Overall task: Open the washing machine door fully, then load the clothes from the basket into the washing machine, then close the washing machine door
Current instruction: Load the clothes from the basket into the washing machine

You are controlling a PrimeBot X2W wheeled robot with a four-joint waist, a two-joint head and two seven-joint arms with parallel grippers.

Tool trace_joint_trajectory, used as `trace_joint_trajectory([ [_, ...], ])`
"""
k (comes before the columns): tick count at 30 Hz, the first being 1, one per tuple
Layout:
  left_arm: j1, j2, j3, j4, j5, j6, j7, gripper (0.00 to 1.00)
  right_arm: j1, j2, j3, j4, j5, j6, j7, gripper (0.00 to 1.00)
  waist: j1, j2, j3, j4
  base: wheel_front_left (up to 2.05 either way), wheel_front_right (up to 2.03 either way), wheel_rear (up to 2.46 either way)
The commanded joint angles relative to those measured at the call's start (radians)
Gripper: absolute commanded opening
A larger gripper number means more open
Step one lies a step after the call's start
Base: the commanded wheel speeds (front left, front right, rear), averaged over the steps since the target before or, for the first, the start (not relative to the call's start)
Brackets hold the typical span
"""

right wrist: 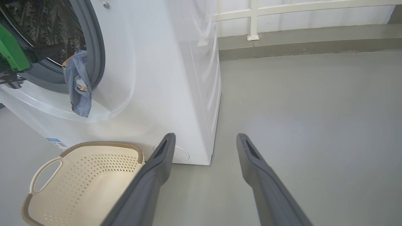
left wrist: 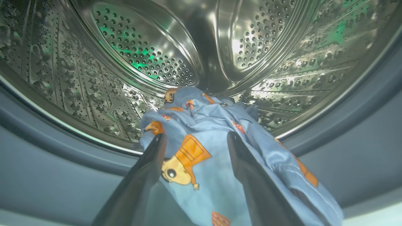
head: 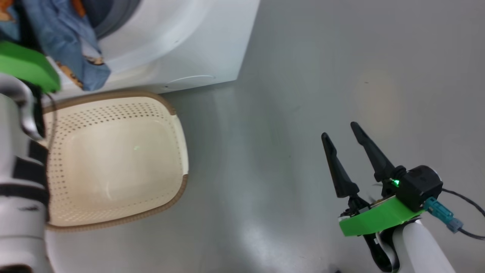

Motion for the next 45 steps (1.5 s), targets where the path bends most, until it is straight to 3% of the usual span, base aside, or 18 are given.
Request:
trace_joint_trajectory([
  [1,0.058,0.020,0.013,-0.061,-0.017,-0.009,-0.005,1.00,-0.008,-0.007,0.013,-0.019,-0.014,0.003,-0.005,1.00,0.0001,0.0000,-0.013,0.033,0.00,0.00,0.00],
  [7,0.202,-0.042,0.013,-0.197,-0.056,-0.038,-0.005,1.00,-0.019,-0.025,-0.012,-0.026,-0.020,0.003,-0.005,1.00,0.0001,0.0000,-0.016,0.093,0.00,0.00,0.00],
  [13,0.380,-0.057,0.020,-0.349,-0.065,-0.039,-0.005,1.00,-0.031,-0.036,-0.009,-0.029,-0.025,0.003,-0.005,1.00,0.0001,0.0000,-0.024,0.110,0.00,0.00,0.00],
  [29,0.826,-0.133,0.056,-0.743,-0.109,0.036,-0.005,1.00,0.001,-0.033,-0.063,-0.039,-0.027,0.003,-0.005,1.00,0.0001,0.0000,-0.075,0.111,0.00,0.00,0.00],
  [36,0.942,-0.142,0.026,-0.823,-0.119,0.053,-0.005,1.00,0.019,-0.031,-0.082,-0.045,-0.028,0.003,-0.005,1.00,0.0001,0.0000,-0.085,0.109,0.00,0.00,0.00],
  [45,0.968,-0.136,0.023,-0.866,-0.115,0.070,0.007,1.00,0.034,-0.019,-0.094,-0.041,-0.027,0.003,-0.005,1.00,0.0001,0.0000,-0.092,0.105,0.00,0.00,0.00],
])
